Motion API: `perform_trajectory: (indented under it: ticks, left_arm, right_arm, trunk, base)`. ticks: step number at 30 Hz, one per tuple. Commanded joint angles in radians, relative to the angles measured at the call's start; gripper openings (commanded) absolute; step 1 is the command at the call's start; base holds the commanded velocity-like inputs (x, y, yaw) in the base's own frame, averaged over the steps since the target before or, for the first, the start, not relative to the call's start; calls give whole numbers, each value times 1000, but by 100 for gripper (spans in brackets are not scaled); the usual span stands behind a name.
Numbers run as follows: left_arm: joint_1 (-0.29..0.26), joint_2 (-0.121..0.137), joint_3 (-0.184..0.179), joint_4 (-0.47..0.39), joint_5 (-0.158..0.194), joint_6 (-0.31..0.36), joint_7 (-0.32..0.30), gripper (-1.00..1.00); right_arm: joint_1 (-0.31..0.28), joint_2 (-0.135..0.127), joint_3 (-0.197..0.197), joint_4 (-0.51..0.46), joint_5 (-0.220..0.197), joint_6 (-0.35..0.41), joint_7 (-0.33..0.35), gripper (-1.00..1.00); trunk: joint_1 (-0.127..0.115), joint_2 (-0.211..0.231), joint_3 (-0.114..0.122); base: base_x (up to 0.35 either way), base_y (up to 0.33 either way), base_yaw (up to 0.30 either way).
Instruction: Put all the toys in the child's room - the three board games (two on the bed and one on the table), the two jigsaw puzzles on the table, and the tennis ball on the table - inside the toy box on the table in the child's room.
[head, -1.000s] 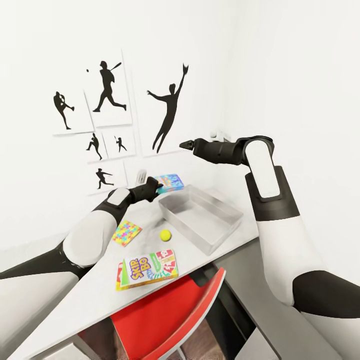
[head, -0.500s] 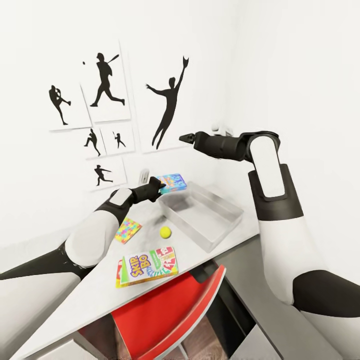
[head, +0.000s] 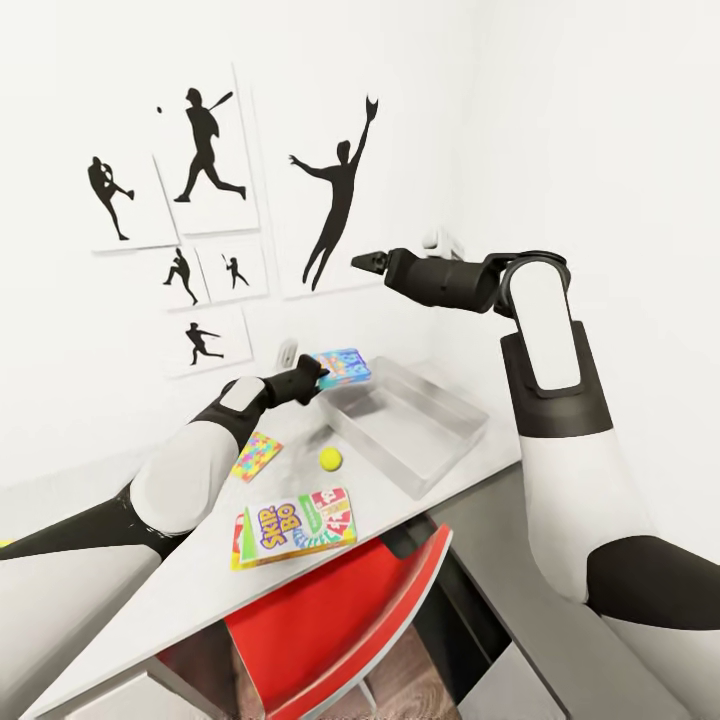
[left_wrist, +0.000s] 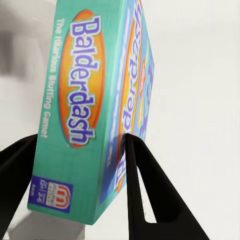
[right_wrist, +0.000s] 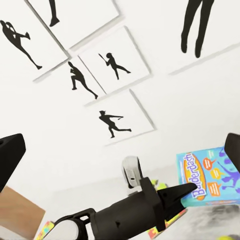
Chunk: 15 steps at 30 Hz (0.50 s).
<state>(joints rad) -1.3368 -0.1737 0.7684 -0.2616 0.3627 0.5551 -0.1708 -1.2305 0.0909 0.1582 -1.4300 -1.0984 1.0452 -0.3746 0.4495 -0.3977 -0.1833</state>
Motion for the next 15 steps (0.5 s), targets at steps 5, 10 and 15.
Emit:
perform_trajectory:
  ticks: [5, 10, 15]
  left_arm:
    - [-1, -1, 6, -1, 2, -37, 77, -100]
    - [-10, -1, 6, -1, 2, -51, 122, -100]
    - [-37, -1, 5, 0, 2, -51, 128, -100]
  right_arm:
    - [-1, 2, 2, -1, -10, 2, -10, 100]
    - [-1, 6, 1, -2, -11, 2, -10, 100]
    - [-1, 10, 3, -1, -11, 2, -10, 100]
  trunk:
    - [1, -2, -10]
    - [1, -2, -19]
    - [1, -2, -27]
  base:
    - [0, 0, 0]
    - [0, 0, 0]
    - [0, 0, 0]
